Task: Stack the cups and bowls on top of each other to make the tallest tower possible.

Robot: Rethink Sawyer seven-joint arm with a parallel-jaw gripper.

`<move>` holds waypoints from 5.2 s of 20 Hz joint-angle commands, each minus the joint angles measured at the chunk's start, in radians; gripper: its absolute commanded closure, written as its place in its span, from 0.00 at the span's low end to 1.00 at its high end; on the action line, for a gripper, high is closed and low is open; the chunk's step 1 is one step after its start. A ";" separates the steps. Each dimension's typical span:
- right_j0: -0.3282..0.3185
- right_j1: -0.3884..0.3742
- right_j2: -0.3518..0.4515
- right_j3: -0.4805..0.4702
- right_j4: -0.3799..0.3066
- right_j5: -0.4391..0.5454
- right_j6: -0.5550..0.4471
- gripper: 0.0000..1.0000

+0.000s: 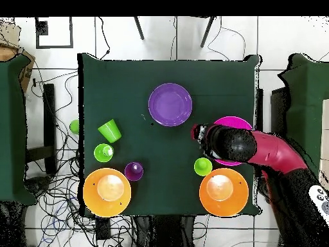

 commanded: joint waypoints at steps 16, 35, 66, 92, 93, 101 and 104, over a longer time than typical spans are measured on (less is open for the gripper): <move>0.118 0.071 -0.125 0.113 0.005 -0.139 0.160 0.00; 0.054 0.043 -0.125 0.168 0.021 -0.132 0.080 0.00; 0.035 0.240 -0.160 0.159 -0.033 -0.353 0.066 0.00; -0.034 -0.095 -0.102 0.234 0.034 -0.068 -0.009 0.00; -0.031 -0.086 -0.103 0.236 0.032 -0.076 0.000 0.00; 0.011 -0.007 -0.116 0.171 0.021 -0.110 0.033 0.00; 0.034 0.041 -0.130 0.131 0.012 -0.133 0.047 0.00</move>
